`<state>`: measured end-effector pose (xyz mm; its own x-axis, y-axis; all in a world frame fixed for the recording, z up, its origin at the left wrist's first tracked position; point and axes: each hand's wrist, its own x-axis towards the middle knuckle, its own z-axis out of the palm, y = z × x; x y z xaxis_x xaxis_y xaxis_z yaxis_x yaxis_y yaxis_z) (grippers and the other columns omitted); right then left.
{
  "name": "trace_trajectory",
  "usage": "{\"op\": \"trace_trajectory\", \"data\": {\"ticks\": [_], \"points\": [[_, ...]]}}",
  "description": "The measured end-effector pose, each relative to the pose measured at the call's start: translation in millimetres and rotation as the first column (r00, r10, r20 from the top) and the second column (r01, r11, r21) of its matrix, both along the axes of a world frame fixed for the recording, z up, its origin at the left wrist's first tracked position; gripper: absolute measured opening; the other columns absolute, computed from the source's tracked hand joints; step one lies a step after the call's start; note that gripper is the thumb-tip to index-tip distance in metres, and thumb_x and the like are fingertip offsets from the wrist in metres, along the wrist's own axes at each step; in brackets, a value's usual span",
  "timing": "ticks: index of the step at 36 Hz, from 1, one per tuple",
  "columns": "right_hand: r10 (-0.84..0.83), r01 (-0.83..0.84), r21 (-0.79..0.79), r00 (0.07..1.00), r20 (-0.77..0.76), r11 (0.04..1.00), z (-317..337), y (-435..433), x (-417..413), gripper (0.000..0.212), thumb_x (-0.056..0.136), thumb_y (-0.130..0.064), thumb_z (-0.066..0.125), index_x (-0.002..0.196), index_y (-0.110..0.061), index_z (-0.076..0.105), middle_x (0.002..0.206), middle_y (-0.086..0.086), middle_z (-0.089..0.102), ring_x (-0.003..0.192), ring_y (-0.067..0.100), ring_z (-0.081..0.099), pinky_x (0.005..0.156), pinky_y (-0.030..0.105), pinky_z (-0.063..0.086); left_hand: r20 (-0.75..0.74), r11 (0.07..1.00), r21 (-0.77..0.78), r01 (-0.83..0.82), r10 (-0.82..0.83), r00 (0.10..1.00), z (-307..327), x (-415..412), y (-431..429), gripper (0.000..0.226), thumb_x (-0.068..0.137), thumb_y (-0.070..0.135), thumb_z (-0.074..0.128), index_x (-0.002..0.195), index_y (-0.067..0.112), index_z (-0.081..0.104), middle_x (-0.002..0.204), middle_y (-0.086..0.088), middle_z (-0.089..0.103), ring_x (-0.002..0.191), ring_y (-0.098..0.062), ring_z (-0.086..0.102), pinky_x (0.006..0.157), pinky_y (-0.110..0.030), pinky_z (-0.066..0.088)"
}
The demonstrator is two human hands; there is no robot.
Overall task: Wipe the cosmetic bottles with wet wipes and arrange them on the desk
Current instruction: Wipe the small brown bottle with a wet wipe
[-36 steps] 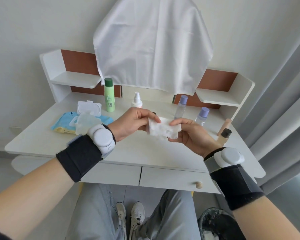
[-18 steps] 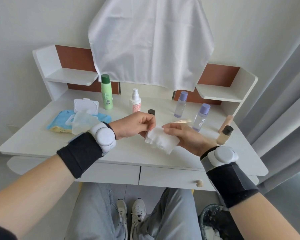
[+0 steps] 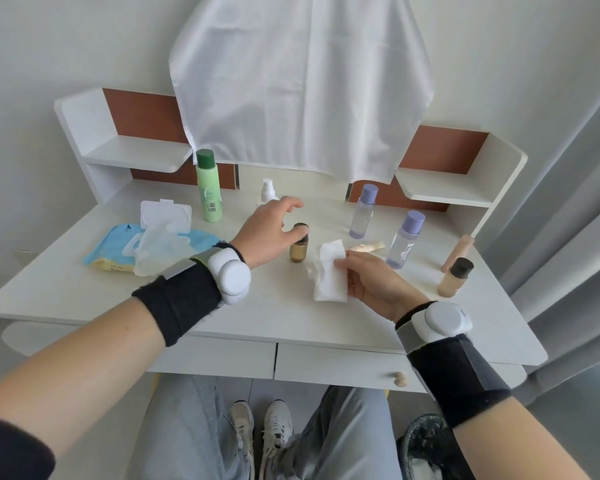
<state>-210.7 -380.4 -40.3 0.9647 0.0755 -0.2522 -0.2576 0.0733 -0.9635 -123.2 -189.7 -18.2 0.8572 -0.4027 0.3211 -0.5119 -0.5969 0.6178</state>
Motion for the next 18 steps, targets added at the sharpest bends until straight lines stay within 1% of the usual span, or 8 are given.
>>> {"op": "trace_trajectory", "data": {"ticks": [3,6,9,11,13,15,17,18], "points": [[-0.118,0.118,0.023,0.992,0.036,0.993,0,1,2,0.024,0.101,-0.006,0.043,0.11,-0.01,0.064,0.108,0.008,0.069,0.097,0.022,0.066,0.087,0.036,0.054,-0.045,0.999,0.047,0.021,-0.019,0.999,-1,4,-3,0.043,0.09,0.028,0.063,0.131,0.023,0.055,0.124,-0.002,0.059,0.086,-0.015,0.05,0.077,-0.02,0.033],[-0.226,0.222,0.05,0.969,0.104,0.974,4,3,0,0.025,0.101,-0.005,0.041,0.106,-0.012,0.065,0.105,0.007,0.071,0.098,0.021,0.068,0.086,0.033,0.056,-0.061,0.998,0.016,0.057,-0.056,0.997,-2,5,-4,0.027,0.091,0.019,0.062,0.117,0.018,0.067,0.11,-0.001,0.068,0.081,-0.015,0.053,0.07,-0.012,0.032],[-0.363,0.364,0.034,0.906,0.217,0.931,6,5,0,0.027,0.102,-0.009,0.042,0.107,-0.017,0.067,0.104,0.004,0.072,0.099,0.022,0.065,0.093,0.04,0.052,-0.063,0.998,0.012,0.065,-0.064,0.996,1,5,-6,0.023,0.091,0.017,0.063,0.113,0.015,0.069,0.103,-0.001,0.069,0.082,-0.015,0.056,0.07,-0.01,0.033],[-0.439,0.439,0.068,0.85,0.29,0.896,8,7,1,0.028,0.102,-0.013,0.043,0.11,-0.022,0.068,0.106,0.002,0.071,0.102,0.022,0.064,0.1,0.044,0.048,-0.108,0.996,-0.05,0.071,-0.076,0.991,5,2,-6,0.022,0.092,0.016,0.062,0.113,0.014,0.068,0.098,0.003,0.067,0.079,-0.009,0.058,0.07,-0.004,0.036],[-0.457,0.456,0.087,0.825,0.332,0.886,11,12,1,0.031,0.102,-0.013,0.042,0.11,-0.024,0.069,0.11,0.0,0.072,0.11,0.025,0.063,0.104,0.042,0.045,-0.201,0.981,-0.17,0.098,-0.132,0.971,10,-2,-6,0.023,0.093,0.013,0.061,0.115,0.011,0.066,0.092,0.004,0.066,0.069,-0.002,0.059,0.071,-0.008,0.043],[-0.435,0.427,0.1,0.839,0.326,0.899,12,21,-1,0.031,0.098,-0.013,0.042,0.108,-0.02,0.071,0.114,0.005,0.071,0.118,0.029,0.059,0.107,0.041,0.044,-0.287,0.955,-0.274,0.116,-0.196,0.938,14,-7,-7,0.023,0.094,0.011,0.06,0.116,0.008,0.065,0.091,0.004,0.067,0.064,-0.001,0.061,0.068,-0.012,0.048],[-0.397,0.376,0.13,0.87,0.292,0.918,11,31,-3,0.032,0.091,-0.018,0.042,0.103,-0.009,0.071,0.116,0.017,0.068,0.118,0.034,0.058,0.107,0.043,0.044,-0.336,0.929,-0.354,0.105,-0.232,0.913,16,-9,-8,0.023,0.094,0.01,0.059,0.117,0.006,0.064,0.09,0.002,0.068,0.071,-0.006,0.063,0.074,-0.015,0.053],[-0.385,0.354,0.155,0.879,0.282,0.922,11,36,-5,0.035,0.088,-0.019,0.041,0.1,-0.007,0.071,0.114,0.017,0.069,0.115,0.033,0.061,0.105,0.041,0.046,-0.352,0.917,-0.386,0.095,-0.242,0.904,18,-11,-8,0.023,0.094,0.008,0.059,0.116,0.005,0.064,0.09,0.0,0.068,0.075,-0.011,0.063,0.078,-0.017,0.054]]}}
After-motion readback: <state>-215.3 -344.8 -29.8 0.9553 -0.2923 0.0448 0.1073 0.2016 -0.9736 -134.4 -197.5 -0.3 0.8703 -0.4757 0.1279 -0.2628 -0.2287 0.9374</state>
